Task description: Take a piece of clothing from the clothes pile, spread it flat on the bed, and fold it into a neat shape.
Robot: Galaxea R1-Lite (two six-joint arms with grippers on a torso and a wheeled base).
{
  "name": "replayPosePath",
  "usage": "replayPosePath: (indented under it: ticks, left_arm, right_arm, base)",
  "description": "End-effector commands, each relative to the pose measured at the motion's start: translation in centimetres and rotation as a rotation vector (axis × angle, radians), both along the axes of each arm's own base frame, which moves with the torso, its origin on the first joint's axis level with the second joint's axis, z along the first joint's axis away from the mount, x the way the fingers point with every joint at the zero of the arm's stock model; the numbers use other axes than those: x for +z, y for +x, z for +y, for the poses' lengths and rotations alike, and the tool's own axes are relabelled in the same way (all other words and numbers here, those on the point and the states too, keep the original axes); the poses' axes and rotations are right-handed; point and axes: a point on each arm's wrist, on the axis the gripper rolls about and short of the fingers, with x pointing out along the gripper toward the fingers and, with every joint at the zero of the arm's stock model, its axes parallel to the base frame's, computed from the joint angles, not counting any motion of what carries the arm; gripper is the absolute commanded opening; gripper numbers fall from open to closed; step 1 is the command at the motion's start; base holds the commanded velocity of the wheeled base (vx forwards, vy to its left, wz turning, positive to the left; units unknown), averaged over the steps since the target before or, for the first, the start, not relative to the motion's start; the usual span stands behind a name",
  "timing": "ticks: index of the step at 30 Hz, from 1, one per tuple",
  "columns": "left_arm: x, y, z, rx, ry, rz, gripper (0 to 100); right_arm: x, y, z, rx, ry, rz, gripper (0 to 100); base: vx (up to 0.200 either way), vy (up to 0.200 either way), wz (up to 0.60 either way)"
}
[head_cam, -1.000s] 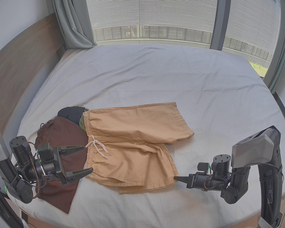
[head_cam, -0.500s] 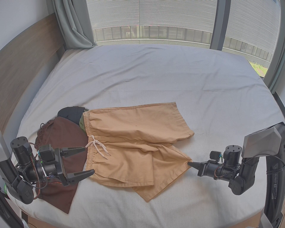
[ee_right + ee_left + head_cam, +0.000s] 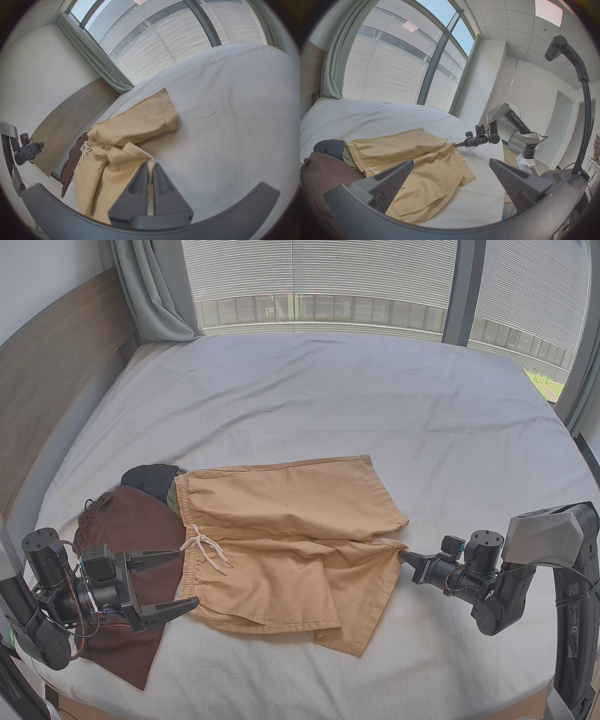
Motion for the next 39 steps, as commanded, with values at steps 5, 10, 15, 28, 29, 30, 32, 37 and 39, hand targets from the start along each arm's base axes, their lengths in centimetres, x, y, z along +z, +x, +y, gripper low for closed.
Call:
replayPosePath:
  ticks: [5, 10, 15, 28, 29, 30, 32, 37, 39]
  left_arm:
    - [0.0, 0.0, 0.0, -0.003, 0.0, -0.002, 100]
    - [0.1, -0.1, -0.1, -0.006, -0.001, -0.002, 100]
    - [0.0, 0.0, -0.1, -0.006, -0.001, 0.0, 100]
    - [0.0, 0.0, -0.2, -0.012, -0.001, 0.001, 100]
    - [0.0, 0.0, -0.2, -0.012, 0.0, 0.0, 100]
    - [0.0, 0.0, -0.2, -0.012, -0.001, 0.001, 100]
    - [0.0, 0.0, -0.2, -0.012, 0.0, 0.0, 100]
    - [0.0, 0.0, -0.2, -0.014, -0.001, 0.002, 100]
    - [-0.1, -0.1, -0.3, -0.015, -0.001, 0.003, 100]
  right_arm:
    - [-0.4, 1.9, 0.2, -0.006, -0.016, -0.07, 0]
    - [0.0, 2.4, 0.2, -0.023, -0.014, -0.096, 0]
    - [0.2, 2.7, 0.3, -0.024, -0.011, -0.108, 0]
    - [0.5, 2.1, 0.1, -0.024, -0.016, -0.1, 100]
    - [0.7, 1.8, 0.1, -0.02, -0.018, -0.095, 100]
    - [0.8, 1.4, 0.1, -0.015, -0.022, -0.086, 100]
    - [0.8, 0.4, 0.0, 0.0, -0.035, -0.063, 100]
    - [0.7, -1.7, -0.3, 0.085, -0.072, -0.021, 100]
    - [0.5, -2.3, -0.4, 0.098, -0.076, -0.001, 100]
  base:
    - [0.0, 0.0, 0.0]
    - [0.0, 0.0, 0.0]
    - [0.0, 0.0, 0.0]
    - [0.0, 0.0, 0.0]
    - [0.0, 0.0, 0.0]
    - [0.0, 0.0, 0.0]
    - [0.0, 0.0, 0.0]
    - [0.0, 0.0, 0.0]
    - [0.0, 0.0, 0.0]
